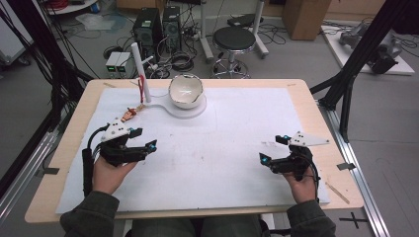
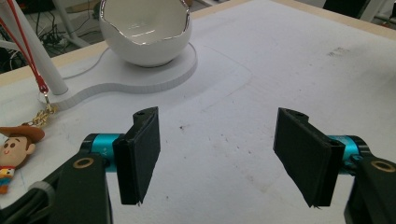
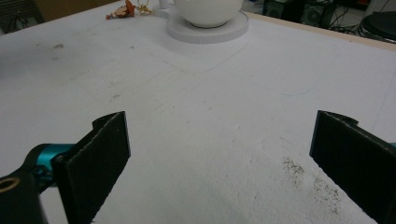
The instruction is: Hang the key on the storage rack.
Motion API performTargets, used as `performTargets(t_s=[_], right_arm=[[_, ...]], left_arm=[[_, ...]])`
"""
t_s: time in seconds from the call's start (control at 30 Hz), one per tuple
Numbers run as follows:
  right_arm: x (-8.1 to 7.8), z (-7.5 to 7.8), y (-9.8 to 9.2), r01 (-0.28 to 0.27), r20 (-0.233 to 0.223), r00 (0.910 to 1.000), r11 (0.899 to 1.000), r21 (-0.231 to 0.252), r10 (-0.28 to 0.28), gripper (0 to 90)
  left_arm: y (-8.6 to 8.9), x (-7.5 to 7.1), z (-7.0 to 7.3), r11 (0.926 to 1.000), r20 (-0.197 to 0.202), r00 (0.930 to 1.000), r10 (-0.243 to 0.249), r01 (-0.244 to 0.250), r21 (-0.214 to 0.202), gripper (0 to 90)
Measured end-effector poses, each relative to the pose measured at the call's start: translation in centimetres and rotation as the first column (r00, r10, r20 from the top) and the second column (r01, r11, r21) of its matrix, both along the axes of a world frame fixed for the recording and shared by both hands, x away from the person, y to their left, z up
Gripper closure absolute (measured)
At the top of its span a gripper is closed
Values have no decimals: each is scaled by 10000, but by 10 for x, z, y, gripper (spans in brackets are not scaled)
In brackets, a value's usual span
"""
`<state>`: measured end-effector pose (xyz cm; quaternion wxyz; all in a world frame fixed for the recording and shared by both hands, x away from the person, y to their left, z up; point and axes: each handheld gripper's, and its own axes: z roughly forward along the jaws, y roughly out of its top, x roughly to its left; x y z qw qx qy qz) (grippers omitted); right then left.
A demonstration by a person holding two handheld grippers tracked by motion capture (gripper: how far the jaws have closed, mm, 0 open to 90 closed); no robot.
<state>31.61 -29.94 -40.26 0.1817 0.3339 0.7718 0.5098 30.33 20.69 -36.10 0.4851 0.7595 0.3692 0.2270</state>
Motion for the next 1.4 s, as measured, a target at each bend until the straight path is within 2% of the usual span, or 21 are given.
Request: performTargets(t_s=[0.47,1.07,1.4], right_arm=[[0,0,0,5,-60,10000,10000,11,-5,39],[0,0,0,17,-57,10000,10000,14,-17,39],[0,0,0,34,-73,10000,10000,12,-34,40]], left_arm=[[4,-7,-4,10000,65,10000,25,-25,34,310],[9,-16,-11,9999,-49,10000,19,-18,117,290],[12,-21,-12,9998,84,10000,43,-45,210,283]])
